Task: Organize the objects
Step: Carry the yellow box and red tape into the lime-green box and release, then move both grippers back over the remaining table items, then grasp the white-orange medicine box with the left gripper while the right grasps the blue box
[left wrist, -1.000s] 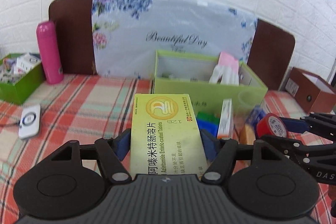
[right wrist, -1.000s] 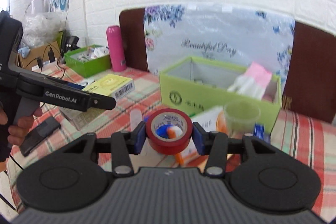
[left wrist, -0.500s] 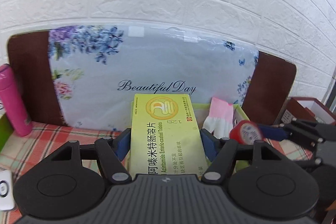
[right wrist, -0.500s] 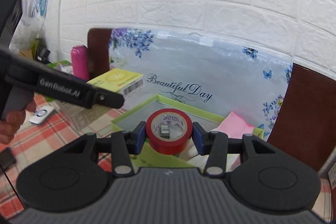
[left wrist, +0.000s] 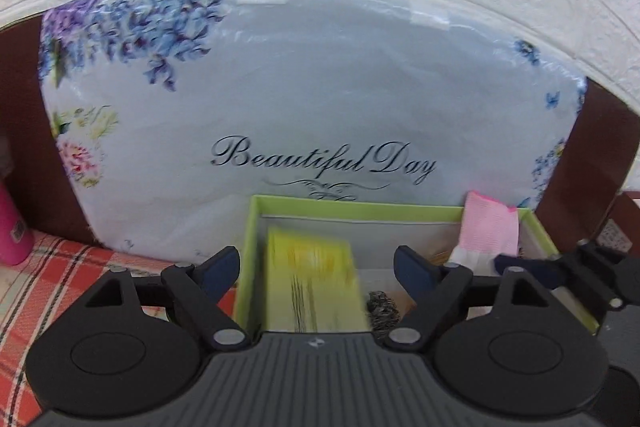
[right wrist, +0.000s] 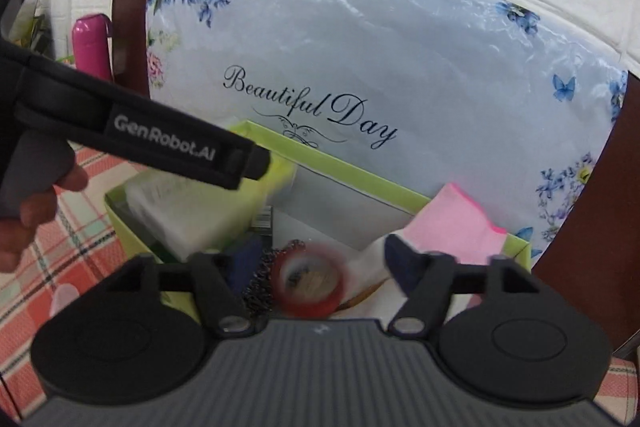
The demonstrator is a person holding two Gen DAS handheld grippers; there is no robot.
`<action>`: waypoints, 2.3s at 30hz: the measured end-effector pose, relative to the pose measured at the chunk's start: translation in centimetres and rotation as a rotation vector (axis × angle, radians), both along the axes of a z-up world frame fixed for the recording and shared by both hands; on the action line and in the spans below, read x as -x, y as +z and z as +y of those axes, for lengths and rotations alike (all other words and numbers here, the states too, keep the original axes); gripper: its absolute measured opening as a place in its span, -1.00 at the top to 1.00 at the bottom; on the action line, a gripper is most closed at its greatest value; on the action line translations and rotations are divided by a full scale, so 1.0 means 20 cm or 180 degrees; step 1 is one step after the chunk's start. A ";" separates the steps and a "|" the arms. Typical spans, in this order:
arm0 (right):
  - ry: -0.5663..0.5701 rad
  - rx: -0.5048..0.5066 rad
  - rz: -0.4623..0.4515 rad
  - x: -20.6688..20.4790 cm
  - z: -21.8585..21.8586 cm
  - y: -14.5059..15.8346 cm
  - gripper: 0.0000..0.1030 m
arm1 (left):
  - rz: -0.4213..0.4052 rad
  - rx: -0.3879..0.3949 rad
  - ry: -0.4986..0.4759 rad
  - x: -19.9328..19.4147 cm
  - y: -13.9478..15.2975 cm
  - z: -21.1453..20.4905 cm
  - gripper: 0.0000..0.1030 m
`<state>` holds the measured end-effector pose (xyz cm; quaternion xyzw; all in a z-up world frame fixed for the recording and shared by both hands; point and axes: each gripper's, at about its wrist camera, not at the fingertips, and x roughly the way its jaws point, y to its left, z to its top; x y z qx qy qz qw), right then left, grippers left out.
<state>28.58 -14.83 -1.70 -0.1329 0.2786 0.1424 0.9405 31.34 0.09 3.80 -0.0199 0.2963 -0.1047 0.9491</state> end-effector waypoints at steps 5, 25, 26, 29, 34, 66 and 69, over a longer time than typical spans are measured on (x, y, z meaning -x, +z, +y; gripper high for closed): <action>-0.0027 0.0141 -0.0211 0.09 -0.03 0.00 -0.94 | -0.0062 0.0139 0.0084 0.06 0.02 0.08 -0.70; -0.0400 -0.0523 -0.0648 0.83 -0.25 0.25 -1.00 | -0.0053 0.0160 0.0147 0.71 0.14 0.02 -0.70; -0.0426 -0.0555 -0.0645 0.87 -0.26 0.24 -1.00 | -0.0031 0.0162 0.0131 0.74 0.13 0.01 -0.70; -0.0467 -0.0634 -0.0539 0.97 -0.29 0.20 -1.00 | 0.0020 0.0137 0.0079 0.81 0.08 -0.02 -0.70; -0.0567 -0.0707 -0.0317 1.10 -0.31 0.08 -1.00 | 0.0136 0.0091 0.0022 0.92 0.00 -0.06 -0.70; -0.0876 -0.0490 -0.0068 1.12 -0.33 -0.17 -0.49 | 0.0410 0.0137 -0.0292 1.01 -0.20 -0.09 -0.38; -0.0827 -0.0466 -0.0029 1.04 -0.30 -0.19 -0.20 | 0.0309 0.0089 -0.0332 0.96 -0.15 -0.13 -0.33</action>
